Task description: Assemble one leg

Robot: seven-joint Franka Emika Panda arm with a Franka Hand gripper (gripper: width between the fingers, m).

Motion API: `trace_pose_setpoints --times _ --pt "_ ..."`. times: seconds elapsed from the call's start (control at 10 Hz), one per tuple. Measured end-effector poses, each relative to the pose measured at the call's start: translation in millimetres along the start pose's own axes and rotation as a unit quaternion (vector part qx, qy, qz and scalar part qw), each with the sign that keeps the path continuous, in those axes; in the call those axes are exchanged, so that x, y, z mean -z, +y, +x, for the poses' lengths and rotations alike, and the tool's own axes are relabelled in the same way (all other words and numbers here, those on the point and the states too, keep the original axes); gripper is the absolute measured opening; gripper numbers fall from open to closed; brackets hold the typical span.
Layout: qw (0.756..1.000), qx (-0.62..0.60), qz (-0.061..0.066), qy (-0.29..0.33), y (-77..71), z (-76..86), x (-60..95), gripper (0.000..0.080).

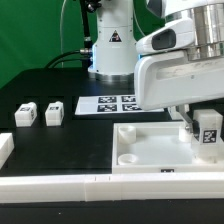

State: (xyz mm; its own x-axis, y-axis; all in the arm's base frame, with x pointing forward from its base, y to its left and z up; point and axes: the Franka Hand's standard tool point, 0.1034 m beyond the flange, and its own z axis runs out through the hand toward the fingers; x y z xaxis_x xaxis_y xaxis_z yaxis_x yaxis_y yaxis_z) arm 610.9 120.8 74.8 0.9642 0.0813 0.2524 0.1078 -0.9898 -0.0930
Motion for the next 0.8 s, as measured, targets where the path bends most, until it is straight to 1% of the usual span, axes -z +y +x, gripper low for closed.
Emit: trace_pose_setpoints --times 0.1,0.5,0.6,0.7,0.8 --pt "1.0 -0.002 -0.001 0.0 2.6 -0.2 -0.3 0.0298" --pt "1.0 -0.024 0.0 0.0 3.2 -0.4 -0.4 0.0296" --pt "0.995 -0.097 0.001 0.0 5.5 -0.5 -0.4 0.0296" --pt "0.99 -0.144 0.003 -0.001 7.7 -0.8 -0.8 0.0296" --pt "0.983 -0.185 0.008 0.0 11.5 -0.7 -0.7 0.0296"
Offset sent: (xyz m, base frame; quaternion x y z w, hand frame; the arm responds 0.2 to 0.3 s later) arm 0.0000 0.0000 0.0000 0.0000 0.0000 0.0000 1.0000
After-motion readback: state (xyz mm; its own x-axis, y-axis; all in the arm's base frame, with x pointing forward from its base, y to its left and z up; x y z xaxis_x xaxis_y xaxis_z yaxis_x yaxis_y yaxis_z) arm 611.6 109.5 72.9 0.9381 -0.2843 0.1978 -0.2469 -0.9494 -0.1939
